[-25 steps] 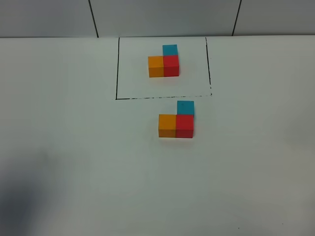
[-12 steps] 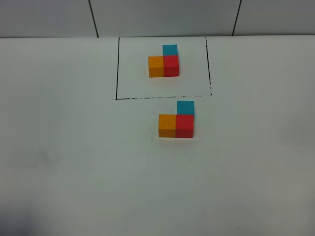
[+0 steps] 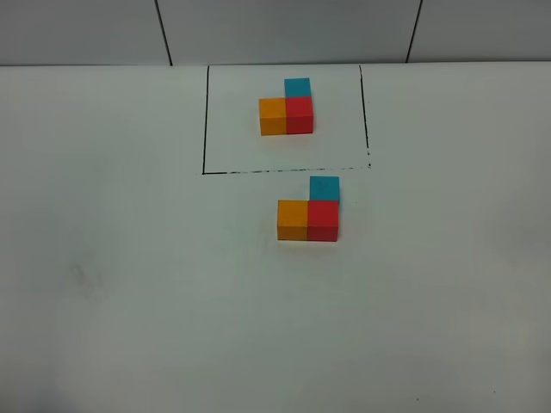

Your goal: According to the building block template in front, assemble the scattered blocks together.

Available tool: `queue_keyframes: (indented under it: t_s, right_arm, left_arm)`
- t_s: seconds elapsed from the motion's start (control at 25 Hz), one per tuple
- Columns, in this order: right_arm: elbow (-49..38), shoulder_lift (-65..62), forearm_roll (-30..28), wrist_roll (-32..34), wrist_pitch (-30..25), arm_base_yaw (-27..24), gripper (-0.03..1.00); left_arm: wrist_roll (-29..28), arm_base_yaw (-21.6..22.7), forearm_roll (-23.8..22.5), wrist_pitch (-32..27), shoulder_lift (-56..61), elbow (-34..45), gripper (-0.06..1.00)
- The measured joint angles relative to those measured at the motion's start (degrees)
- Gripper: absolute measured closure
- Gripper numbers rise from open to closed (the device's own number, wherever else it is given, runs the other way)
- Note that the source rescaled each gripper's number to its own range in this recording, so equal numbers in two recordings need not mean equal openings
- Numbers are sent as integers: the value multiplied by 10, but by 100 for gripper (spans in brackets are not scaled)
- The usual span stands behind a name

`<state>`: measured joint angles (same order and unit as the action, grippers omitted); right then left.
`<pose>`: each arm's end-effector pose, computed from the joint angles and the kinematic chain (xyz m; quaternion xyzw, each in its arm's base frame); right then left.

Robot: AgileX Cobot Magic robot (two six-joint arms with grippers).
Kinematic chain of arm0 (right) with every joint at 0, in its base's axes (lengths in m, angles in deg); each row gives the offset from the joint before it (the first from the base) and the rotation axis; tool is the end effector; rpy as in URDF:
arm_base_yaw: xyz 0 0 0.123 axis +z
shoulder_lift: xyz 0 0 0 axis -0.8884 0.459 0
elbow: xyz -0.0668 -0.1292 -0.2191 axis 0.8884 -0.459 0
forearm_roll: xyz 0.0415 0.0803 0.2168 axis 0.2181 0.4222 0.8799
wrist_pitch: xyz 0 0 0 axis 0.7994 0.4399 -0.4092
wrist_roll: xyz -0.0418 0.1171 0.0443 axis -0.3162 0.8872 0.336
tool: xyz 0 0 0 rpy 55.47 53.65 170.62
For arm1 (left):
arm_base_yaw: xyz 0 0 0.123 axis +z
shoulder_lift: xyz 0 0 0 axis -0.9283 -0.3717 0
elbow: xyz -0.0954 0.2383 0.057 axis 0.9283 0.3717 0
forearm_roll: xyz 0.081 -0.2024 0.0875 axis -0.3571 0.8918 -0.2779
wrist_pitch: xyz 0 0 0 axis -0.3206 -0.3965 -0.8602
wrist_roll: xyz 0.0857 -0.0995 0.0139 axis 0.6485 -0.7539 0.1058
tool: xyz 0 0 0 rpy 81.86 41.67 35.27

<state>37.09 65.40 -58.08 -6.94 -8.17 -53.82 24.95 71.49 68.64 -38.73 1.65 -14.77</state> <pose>0.0383 0.0088 0.2503 -0.0775 0.8531 0.0451 0.5140 0.0438 -0.0076 0.2580 0.0736 0.8497 0.0305 0.5212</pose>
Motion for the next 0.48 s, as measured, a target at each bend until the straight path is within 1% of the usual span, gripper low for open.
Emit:
queue_keyframes:
  t_s: [0.2, 0.48]
  right_arm:
    - [0, 0, 0, 0, 0, 0, 24]
    - [0, 0, 0, 0, 0, 0, 24]
  left_arm:
    - [-6, 0, -5, -10, 26, 10, 20]
    - [-17, 0, -6, -10, 27, 10, 20]
